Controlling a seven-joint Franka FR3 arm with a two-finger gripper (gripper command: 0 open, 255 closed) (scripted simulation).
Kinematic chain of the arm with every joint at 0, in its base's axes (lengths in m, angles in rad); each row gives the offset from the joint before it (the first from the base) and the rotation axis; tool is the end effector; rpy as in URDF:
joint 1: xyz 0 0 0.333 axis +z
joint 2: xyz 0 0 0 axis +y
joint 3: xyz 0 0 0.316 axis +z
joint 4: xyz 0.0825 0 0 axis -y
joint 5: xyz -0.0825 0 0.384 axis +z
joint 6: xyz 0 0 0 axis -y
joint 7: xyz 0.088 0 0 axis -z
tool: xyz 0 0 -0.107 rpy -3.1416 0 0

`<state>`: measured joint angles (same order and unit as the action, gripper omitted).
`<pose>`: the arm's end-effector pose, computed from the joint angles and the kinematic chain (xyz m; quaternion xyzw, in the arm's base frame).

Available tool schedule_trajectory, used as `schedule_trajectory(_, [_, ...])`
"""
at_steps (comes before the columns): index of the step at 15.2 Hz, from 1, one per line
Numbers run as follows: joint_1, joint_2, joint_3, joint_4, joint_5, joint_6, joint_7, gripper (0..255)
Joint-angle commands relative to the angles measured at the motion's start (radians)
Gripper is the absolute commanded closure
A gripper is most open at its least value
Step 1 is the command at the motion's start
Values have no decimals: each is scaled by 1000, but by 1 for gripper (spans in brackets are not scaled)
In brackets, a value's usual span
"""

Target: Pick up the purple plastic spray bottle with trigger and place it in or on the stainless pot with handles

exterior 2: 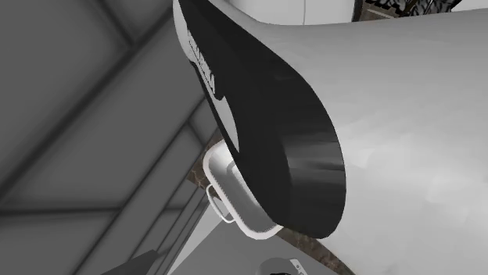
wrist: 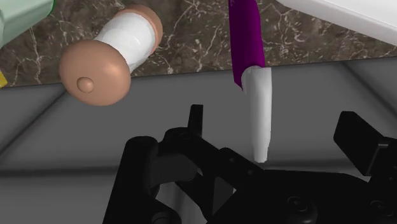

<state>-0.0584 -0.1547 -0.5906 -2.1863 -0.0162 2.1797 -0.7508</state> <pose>0.4091 -0.3206 0.4543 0.9960 0.0551 0.0700 0.0117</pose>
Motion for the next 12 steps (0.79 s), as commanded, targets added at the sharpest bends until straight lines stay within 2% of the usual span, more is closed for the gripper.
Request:
schedule_trajectory(1, [1, 22, -8, -7, 15, 27, -17, 0])
schedule_trajectory(5, [5, 62, -15, -34, 44, 87, -38, 0])
schedule_trajectory(12, [5, 62, -15, -34, 44, 87, -38, 0])
